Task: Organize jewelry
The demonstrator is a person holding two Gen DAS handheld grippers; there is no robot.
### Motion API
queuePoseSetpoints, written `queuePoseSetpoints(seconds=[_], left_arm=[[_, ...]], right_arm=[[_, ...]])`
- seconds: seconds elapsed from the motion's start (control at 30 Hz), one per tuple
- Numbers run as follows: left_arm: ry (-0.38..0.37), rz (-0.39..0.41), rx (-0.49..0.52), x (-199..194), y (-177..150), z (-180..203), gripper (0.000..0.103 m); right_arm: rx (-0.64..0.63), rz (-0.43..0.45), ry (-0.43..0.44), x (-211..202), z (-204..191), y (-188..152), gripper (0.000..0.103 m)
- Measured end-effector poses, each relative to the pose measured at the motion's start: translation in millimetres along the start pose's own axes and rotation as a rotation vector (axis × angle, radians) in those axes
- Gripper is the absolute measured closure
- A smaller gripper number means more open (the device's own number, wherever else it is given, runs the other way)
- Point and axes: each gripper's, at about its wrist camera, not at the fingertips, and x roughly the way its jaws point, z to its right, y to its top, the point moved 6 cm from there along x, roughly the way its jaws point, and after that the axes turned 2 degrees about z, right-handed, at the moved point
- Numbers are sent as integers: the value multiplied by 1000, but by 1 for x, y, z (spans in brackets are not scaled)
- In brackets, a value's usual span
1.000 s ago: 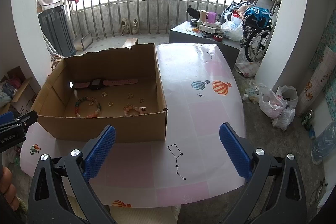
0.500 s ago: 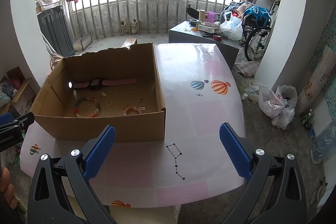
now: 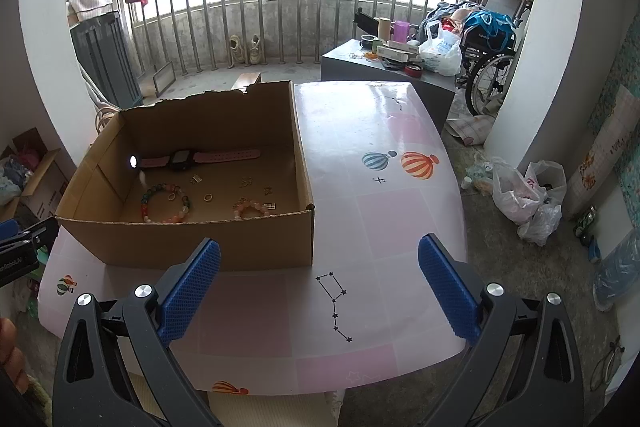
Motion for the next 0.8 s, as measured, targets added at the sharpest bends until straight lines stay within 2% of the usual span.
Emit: queuePoseSetpoints(seconds=[0.8], left_arm=[[17, 13, -31, -2, 1, -24, 9]], right_arm=[[3, 1, -2, -2, 3, 0, 7]])
